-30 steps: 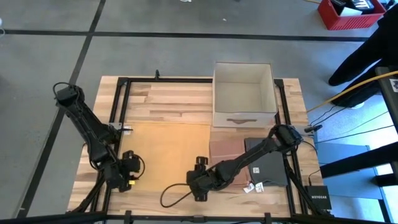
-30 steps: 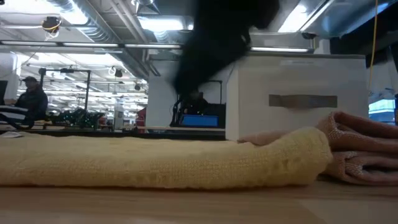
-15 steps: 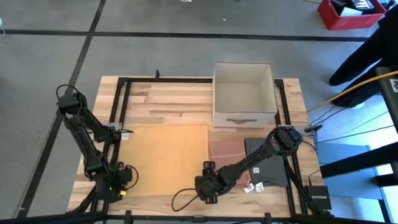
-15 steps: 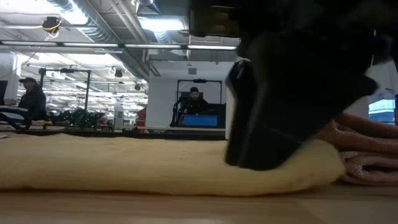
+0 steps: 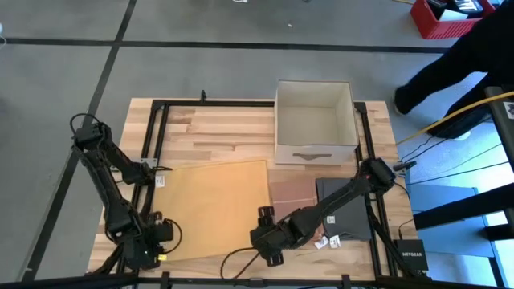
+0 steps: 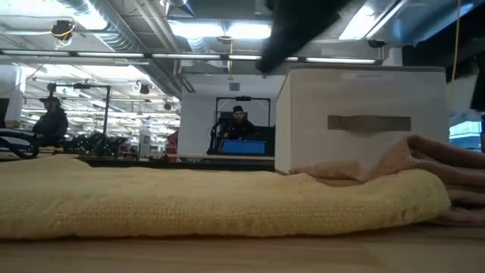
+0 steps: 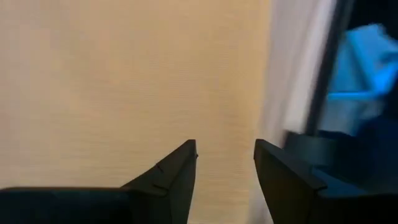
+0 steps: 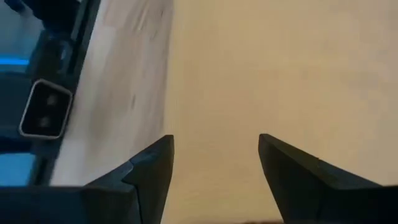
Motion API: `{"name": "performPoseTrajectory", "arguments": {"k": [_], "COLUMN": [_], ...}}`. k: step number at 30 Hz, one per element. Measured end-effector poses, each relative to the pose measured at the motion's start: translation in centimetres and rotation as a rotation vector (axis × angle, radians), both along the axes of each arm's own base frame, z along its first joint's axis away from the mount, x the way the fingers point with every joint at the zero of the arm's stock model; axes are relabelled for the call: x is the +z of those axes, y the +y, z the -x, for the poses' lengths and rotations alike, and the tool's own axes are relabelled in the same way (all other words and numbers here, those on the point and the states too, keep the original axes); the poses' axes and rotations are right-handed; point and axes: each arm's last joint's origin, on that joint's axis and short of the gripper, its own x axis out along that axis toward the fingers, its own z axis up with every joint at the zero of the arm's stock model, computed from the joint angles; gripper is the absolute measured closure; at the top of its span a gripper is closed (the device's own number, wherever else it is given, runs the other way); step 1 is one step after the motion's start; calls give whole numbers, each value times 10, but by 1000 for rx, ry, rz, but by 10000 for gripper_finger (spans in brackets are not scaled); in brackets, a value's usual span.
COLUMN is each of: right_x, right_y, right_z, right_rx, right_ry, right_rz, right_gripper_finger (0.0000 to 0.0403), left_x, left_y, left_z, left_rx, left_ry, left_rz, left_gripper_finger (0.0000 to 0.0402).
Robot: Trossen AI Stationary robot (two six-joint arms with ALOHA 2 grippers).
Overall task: Fold towel
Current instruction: Fold the yellow towel
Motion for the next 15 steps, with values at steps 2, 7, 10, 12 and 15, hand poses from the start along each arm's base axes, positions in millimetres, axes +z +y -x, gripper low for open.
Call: {"name": "performPoseTrajectory", "arguments": {"k": [2,7,10,12,15], "right_x": [8,22,15,14,11], "right_y": [-7,-38,-60,-76,-97], "right_z": [-5,-19,-24,-27,-32], "right_rx": [8,-59,-104,-122,-115], "right_ry": [-29,-39,35,78,120], "right_rz": [34,65,55,41,15], "right_gripper_finger": [165,161,147,134,116], "left_x": [18,33,30,25,16], "left_y": [5,18,33,44,56], "left_z": [-4,-18,-28,-32,-38], "left_rx": [-19,-47,-9,18,41], "left_ry": [-41,-179,-125,-67,26], "left_rz": [-103,-288,-349,-390,-394], "left_gripper_finger": [247,247,244,232,204]}}
